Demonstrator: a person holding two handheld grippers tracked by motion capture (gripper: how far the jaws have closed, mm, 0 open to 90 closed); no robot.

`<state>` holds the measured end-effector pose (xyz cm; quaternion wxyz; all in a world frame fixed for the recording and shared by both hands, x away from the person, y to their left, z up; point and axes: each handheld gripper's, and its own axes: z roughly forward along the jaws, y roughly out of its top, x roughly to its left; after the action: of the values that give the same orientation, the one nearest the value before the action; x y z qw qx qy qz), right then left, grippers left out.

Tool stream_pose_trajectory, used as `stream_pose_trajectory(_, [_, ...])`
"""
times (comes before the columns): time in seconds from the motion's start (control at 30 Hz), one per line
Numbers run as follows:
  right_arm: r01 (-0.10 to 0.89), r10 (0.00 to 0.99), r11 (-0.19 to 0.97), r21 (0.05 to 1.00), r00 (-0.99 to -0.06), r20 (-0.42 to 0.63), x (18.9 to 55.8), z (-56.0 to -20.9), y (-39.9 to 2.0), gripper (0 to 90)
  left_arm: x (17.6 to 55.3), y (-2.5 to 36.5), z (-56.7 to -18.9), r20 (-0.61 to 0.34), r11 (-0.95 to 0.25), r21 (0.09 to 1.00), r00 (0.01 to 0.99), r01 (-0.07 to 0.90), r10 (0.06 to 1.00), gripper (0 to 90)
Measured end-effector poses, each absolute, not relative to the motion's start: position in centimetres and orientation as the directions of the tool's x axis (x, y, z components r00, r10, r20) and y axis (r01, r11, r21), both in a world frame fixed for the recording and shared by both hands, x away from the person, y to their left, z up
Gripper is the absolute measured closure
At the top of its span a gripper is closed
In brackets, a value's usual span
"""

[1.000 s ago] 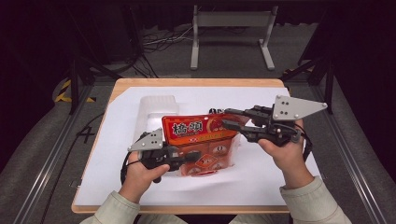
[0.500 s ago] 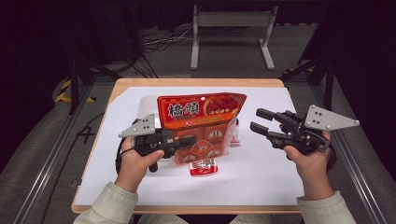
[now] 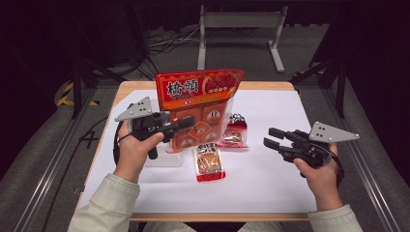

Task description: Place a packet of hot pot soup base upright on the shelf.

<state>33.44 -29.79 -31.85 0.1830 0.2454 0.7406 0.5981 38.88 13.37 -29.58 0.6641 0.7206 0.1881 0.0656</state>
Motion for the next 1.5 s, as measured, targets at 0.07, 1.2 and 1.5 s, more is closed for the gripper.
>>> stream_pose_trajectory(0.07, [0.147,0.579,0.16,0.976,-0.815,0.028,33.4,-32.0,-29.8,59.5,39.4,13.7,-29.3,-0.15,-0.038,0.983,0.913,0.177,0.379,70.8])
stream_pose_trajectory(1.2, [0.173,0.631,0.155,0.973,-0.775,0.037,31.2,-33.2,-31.3,62.3,46.9,19.3,-30.2,-0.12,0.043,0.992,0.803,0.116,0.584,70.8])
stream_pose_trajectory(1.5, [0.167,0.621,0.163,0.972,-0.784,0.031,31.1,-33.3,-30.9,62.2,47.3,19.9,-31.5,-0.131,0.044,0.99,0.774,0.133,0.62,70.8])
